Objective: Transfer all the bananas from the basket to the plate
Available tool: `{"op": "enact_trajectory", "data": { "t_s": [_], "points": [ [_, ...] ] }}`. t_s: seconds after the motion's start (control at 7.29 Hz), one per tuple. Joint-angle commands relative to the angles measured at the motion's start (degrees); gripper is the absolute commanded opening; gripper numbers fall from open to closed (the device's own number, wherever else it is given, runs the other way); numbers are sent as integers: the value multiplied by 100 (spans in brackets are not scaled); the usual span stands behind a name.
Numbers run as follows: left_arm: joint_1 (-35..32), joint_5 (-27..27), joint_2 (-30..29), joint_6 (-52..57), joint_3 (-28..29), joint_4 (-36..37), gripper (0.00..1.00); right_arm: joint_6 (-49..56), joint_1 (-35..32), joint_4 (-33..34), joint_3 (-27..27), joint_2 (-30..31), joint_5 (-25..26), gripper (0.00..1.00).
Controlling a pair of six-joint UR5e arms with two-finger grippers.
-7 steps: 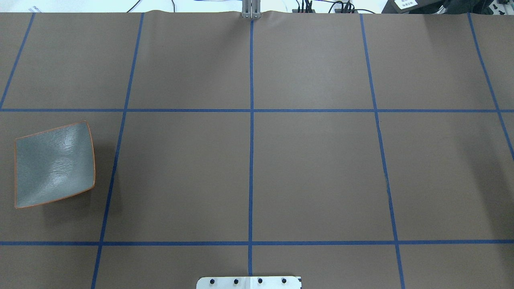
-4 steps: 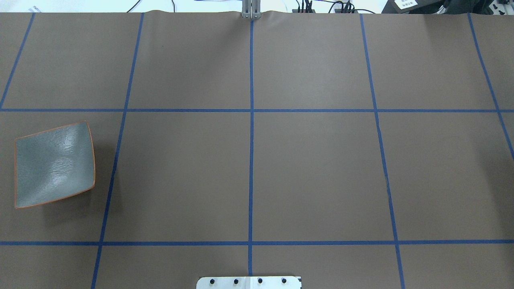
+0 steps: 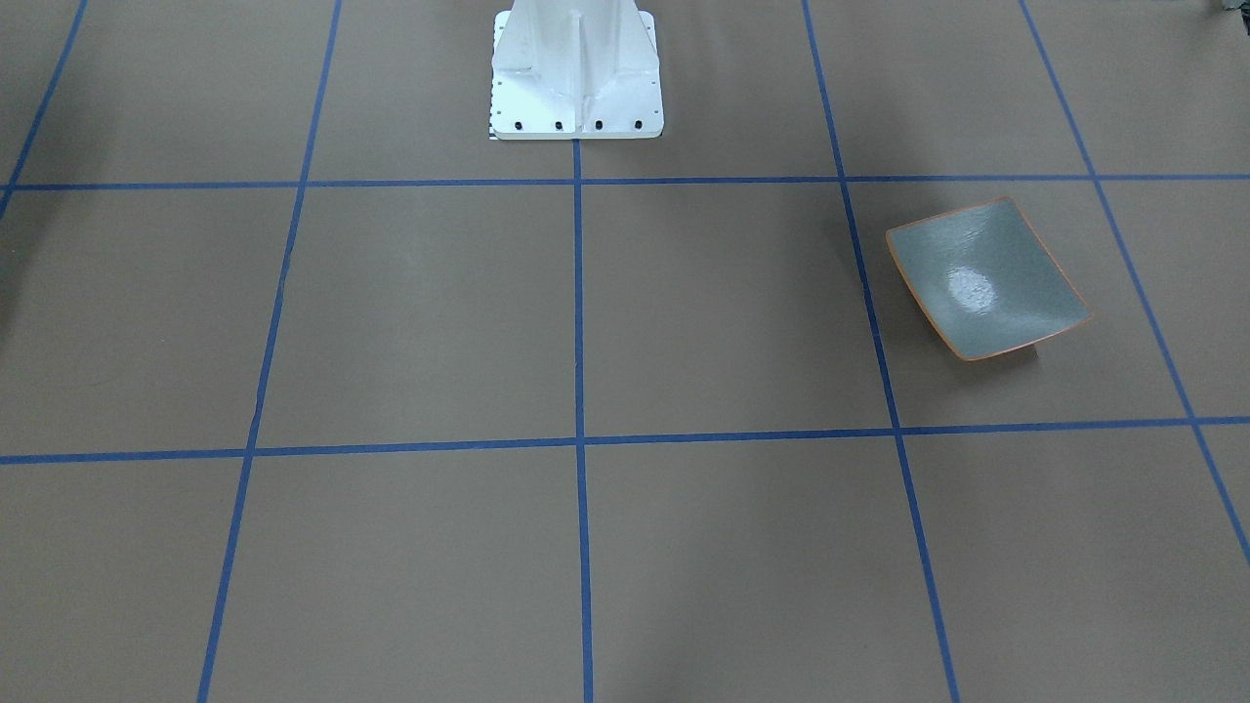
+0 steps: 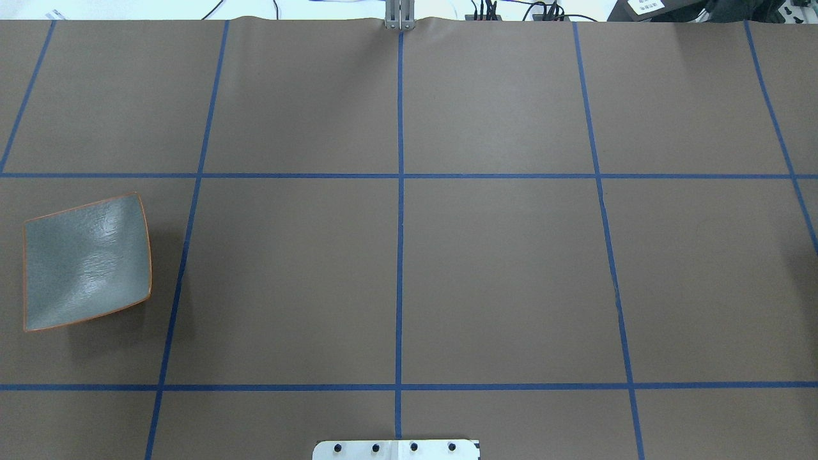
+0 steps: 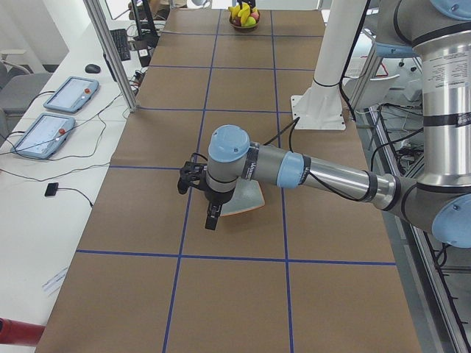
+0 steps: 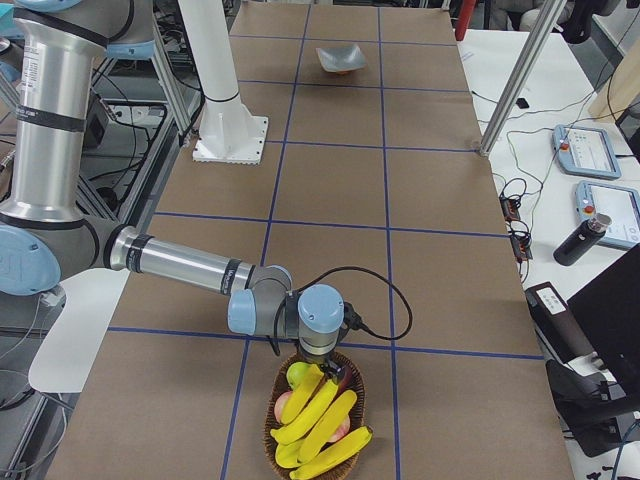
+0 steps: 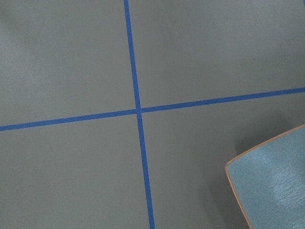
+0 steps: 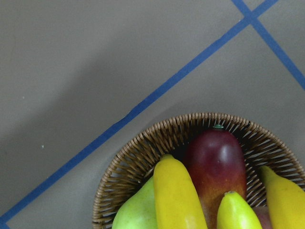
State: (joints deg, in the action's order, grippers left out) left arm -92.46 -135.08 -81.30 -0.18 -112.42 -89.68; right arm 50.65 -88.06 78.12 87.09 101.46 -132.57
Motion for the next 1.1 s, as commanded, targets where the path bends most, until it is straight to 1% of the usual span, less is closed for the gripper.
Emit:
{"op": "enact_trajectory", "data": {
  "t_s": [0.0, 0.27, 0.55, 0.69, 0.96],
  "points": [
    [0, 0, 36, 0, 10, -136, 100, 42, 209, 1, -165, -21, 3, 91],
    [0, 0, 62, 0, -17, -146, 100, 85, 360, -7, -157, -30, 47, 62],
    [0, 0, 71, 9, -8, -146, 100, 94, 360, -16, -122, -161, 100, 4],
    [0, -9, 71, 9, -8, -146, 100, 103, 360, -16, -113, -214, 170, 0],
    [-9, -9, 80, 9, -8, -146, 100, 77, 342, -16, -78, -337, 206, 0]
  ]
}}
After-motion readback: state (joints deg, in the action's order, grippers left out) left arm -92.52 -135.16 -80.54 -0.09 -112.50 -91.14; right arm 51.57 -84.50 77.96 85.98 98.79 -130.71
